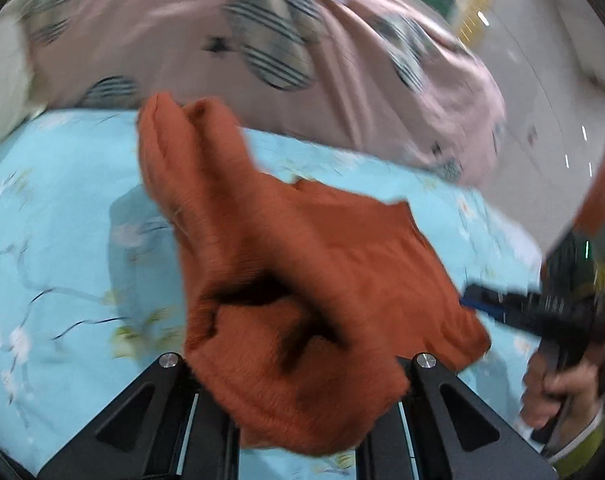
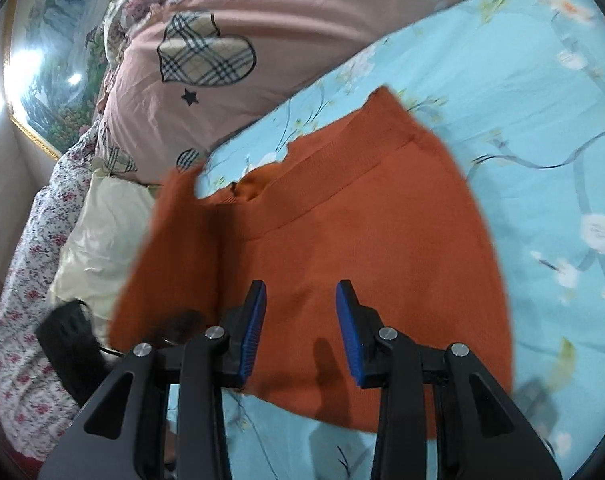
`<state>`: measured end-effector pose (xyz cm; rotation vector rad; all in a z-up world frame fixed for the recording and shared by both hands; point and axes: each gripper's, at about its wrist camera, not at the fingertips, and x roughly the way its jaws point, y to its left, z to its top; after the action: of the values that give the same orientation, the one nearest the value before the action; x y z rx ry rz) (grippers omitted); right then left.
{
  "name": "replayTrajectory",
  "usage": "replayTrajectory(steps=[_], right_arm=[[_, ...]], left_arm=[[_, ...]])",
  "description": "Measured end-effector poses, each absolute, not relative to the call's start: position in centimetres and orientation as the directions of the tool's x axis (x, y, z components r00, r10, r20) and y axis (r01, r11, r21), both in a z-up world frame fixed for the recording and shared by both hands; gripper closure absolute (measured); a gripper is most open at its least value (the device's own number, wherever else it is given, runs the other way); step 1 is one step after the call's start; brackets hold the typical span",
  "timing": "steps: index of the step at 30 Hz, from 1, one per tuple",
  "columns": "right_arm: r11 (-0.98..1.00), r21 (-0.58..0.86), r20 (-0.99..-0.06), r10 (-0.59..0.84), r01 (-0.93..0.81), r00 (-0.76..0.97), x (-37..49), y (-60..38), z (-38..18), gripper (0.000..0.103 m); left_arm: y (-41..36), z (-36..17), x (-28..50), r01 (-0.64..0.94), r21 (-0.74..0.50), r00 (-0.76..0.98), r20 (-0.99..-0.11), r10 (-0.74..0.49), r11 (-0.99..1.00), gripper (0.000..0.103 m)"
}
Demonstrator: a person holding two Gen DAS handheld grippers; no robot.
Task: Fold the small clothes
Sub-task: 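Grasp the folded sweater edge with the right gripper while the left gripper grasps the sleeve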
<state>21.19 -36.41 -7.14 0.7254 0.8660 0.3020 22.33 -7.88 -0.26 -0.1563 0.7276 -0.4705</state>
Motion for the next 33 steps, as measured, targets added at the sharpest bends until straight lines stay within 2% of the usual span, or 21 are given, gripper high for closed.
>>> replayTrajectory(steps=[3, 5, 10, 15, 16, 17, 18, 23, 27, 30, 33], right_arm=[[0.696, 0.718, -0.577, 0.583, 0.016, 0.572, 23.7, -35.2, -8.0, 0.054], [0.671, 0.741, -0.568, 0.632, -0.008, 0.527, 25.7, -34.1, -8.7, 0.041], [0.647, 0.762, -0.564, 0.694, -0.043, 0.448, 30.6, -31.2, -9.9, 0.037], [0.652, 0.755, -0.56, 0.696, -0.068, 0.449, 35.4, -29.1, -9.8, 0.037], [0.667, 0.741, -0.573, 0.686, -0.075, 0.448, 36.1, -28.7, -9.8, 0.051], [0.688, 0.722, -0.594, 0.674, -0.08, 0.439, 36.7, -28.4, -9.7, 0.081], [0.709, 0.7, -0.617, 0.659, -0.082, 0.431, 37.0, -28.2, -9.5, 0.085], [0.742, 0.644, -0.565, 0.625, -0.185, 0.54, 34.6, -31.0, -4.7, 0.088], [0.783, 0.598, -0.548, 0.558, -0.175, 0.624, 31.8, -36.0, -2.4, 0.088], [0.808, 0.582, -0.593, 0.497, -0.089, 0.634, 30.7, -39.7, -3.9, 0.088], [0.821, 0.571, -0.651, 0.46, -0.011, 0.604, 30.4, -41.8, -7.1, 0.088]], left_arm=[[-12.0, -2.5, 22.7, 0.402, -0.211, 0.612, -0.662, -0.433, 0.891, 0.093], [-13.4, -4.0, 22.8, 0.414, -0.161, 0.6, -0.692, -0.401, 0.896, 0.092], [-14.6, -5.0, 21.9, 0.449, -0.073, 0.616, -0.697, -0.368, 0.89, 0.093], [-14.0, -4.5, 22.2, 0.451, -0.12, 0.598, -0.695, -0.4, 0.884, 0.093], [-14.2, -4.5, 22.1, 0.454, -0.112, 0.599, -0.696, -0.396, 0.884, 0.093], [-14.7, -4.4, 22.3, 0.456, -0.101, 0.6, -0.699, -0.389, 0.884, 0.093], [-15.0, -4.3, 22.1, 0.46, -0.086, 0.603, -0.7, -0.382, 0.884, 0.093], [-15.7, -2.8, 21.7, 0.469, -0.06, 0.619, -0.689, -0.376, 0.881, 0.093], [-16.9, -0.2, 21.4, 0.522, -0.141, 0.594, -0.648, -0.477, 0.842, 0.093], [-19.8, 1.1, 21.1, 0.581, -0.177, 0.558, -0.624, -0.548, 0.794, 0.093], [-23.6, 0.4, 21.2, 0.62, -0.204, 0.503, -0.638, -0.583, 0.758, 0.093]])
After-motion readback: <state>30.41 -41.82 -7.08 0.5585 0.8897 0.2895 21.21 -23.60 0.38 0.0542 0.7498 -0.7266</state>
